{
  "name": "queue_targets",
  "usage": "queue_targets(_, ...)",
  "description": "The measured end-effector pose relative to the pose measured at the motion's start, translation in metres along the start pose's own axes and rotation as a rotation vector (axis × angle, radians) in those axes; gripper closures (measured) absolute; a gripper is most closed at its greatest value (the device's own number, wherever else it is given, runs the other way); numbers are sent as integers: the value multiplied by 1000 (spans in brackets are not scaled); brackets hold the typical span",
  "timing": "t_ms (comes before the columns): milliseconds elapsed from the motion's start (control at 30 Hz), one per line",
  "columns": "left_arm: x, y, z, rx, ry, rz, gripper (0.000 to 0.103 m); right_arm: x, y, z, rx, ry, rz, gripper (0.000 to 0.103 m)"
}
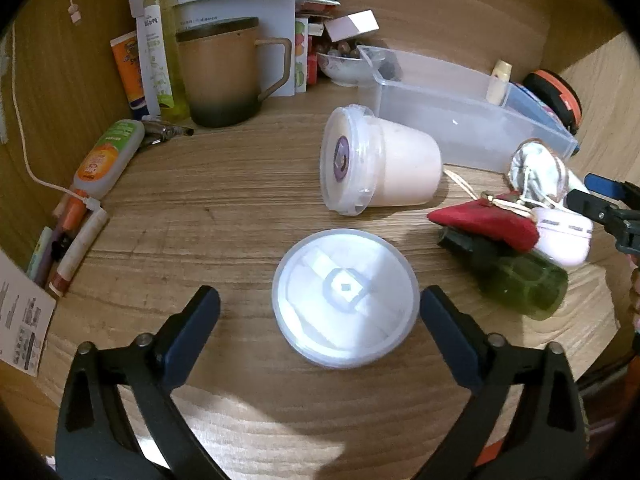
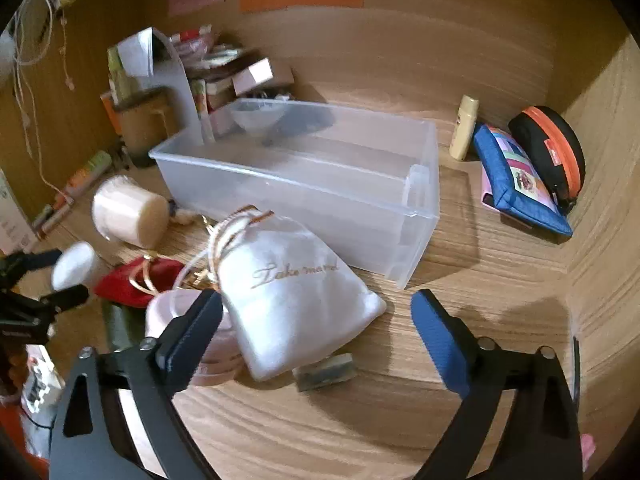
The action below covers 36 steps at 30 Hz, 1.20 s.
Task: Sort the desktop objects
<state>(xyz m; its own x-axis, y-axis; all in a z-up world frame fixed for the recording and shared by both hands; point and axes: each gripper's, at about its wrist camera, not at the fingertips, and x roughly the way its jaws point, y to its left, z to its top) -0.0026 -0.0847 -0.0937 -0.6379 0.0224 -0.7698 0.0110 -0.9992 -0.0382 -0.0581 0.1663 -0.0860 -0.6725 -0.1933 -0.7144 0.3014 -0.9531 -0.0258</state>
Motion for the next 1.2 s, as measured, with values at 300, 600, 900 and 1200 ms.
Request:
queue_targets(300, 11, 0, 6, 2, 7, 15, 19, 20, 1, 8, -87, 53, 18, 16)
queue_targets(600, 11, -3, 8, 9, -17, 33, 35, 55, 3, 22, -104, 179, 167, 16)
queue_targets(900, 11, -4, 8, 7, -22, 36, 38, 61, 4, 18, -101, 186, 222, 28)
queue_targets(1200, -2, -3, 12, -6, -72, 45, 38, 44, 8, 16, -103, 135, 192, 59)
